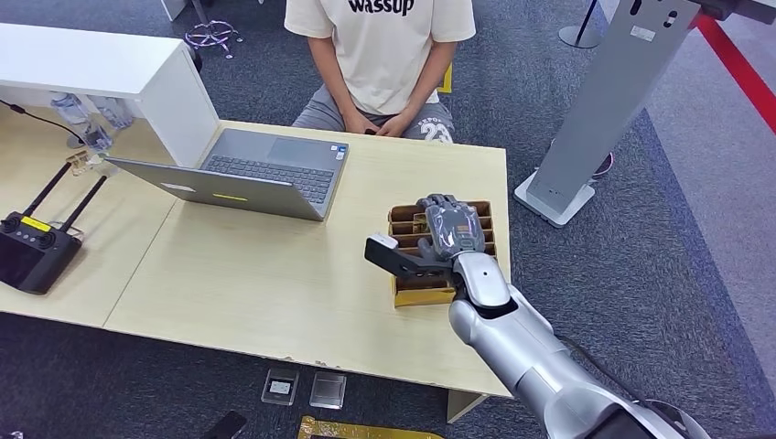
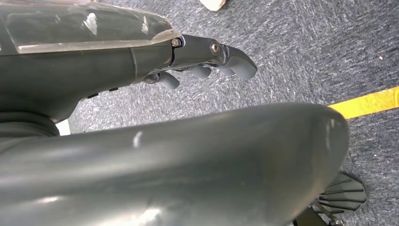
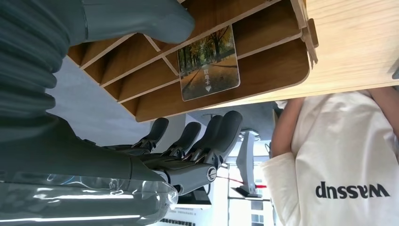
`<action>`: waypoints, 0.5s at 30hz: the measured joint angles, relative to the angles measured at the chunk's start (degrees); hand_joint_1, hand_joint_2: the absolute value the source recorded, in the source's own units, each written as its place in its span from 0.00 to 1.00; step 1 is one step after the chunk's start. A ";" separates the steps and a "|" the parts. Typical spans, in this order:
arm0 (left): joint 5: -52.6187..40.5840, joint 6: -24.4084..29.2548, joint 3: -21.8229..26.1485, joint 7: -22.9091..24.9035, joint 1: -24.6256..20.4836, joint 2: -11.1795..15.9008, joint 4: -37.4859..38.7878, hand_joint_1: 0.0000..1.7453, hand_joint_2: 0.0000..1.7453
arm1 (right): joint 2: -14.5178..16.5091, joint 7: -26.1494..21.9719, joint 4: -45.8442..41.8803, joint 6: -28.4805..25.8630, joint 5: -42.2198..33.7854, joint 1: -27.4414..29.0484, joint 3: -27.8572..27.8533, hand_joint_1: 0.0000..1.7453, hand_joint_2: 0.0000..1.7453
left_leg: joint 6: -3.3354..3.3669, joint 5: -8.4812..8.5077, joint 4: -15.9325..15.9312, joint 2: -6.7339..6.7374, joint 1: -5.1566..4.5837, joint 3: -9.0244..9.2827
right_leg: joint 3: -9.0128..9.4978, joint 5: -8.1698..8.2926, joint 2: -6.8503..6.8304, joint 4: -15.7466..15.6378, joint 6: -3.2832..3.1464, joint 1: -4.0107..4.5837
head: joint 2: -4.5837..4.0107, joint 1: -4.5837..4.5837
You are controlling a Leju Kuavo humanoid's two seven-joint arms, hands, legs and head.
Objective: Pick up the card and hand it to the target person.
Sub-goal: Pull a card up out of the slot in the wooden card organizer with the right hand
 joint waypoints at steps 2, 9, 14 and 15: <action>0.03 0.01 -0.03 0.00 -0.01 0.01 0.00 0.00 0.00 | -0.09 0.16 0.11 0.08 -0.15 -0.06 -0.09 0.37 1.00 | 0.00 0.00 0.00 -0.01 0.00 0.00 | 0.00 0.00 -0.01 0.00 0.00 0.00 | 0.00 0.00; 0.32 0.09 -0.31 -0.24 0.00 0.22 0.01 0.00 0.00 | -0.76 1.64 1.11 -0.44 0.66 -0.69 0.39 0.40 1.00 | 0.00 0.02 -0.04 -0.02 0.00 0.02 | 0.03 0.01 -0.03 -0.04 -0.01 0.01 | 0.00 0.00; 0.38 0.11 -0.39 -0.29 -0.07 0.35 0.04 0.00 0.00 | -1.11 1.79 1.79 -0.10 0.39 -0.89 0.17 0.43 1.00 | 0.01 -0.01 0.05 -0.08 0.00 -0.04 | -0.01 -0.02 -0.07 0.02 0.02 0.00 | 0.00 0.00; 0.38 0.11 -0.39 -0.29 -0.06 0.40 0.06 0.00 0.00 | -1.12 1.78 1.82 -0.08 0.38 -0.88 0.16 0.43 1.00 | 0.00 -0.01 0.05 -0.09 0.01 -0.03 | -0.01 -0.02 -0.07 0.02 0.02 0.00 | 0.00 0.00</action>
